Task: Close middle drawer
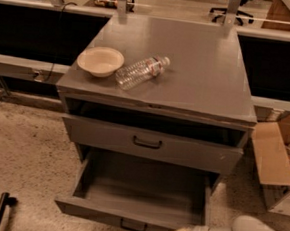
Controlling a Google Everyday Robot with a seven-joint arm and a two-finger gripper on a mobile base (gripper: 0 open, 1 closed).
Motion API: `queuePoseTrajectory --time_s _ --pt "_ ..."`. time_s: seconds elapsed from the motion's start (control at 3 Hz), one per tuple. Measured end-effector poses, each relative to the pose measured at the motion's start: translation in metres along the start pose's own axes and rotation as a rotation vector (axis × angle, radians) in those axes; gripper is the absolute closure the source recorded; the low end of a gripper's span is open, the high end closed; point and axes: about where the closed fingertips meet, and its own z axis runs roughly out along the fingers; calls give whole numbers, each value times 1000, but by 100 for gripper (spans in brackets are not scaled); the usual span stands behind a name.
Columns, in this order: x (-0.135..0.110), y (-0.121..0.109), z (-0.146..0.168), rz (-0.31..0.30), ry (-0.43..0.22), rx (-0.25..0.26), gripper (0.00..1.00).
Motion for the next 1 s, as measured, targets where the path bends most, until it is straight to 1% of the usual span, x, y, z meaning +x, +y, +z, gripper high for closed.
queuePoseTrajectory --time_s 0.33,0.67,1.0 --pt "0 0 0 0 0 0 100" --pt "-27 -9 -4 -92 -22 26 100" --pt "-17 -8 -3 -116 6 75 100"
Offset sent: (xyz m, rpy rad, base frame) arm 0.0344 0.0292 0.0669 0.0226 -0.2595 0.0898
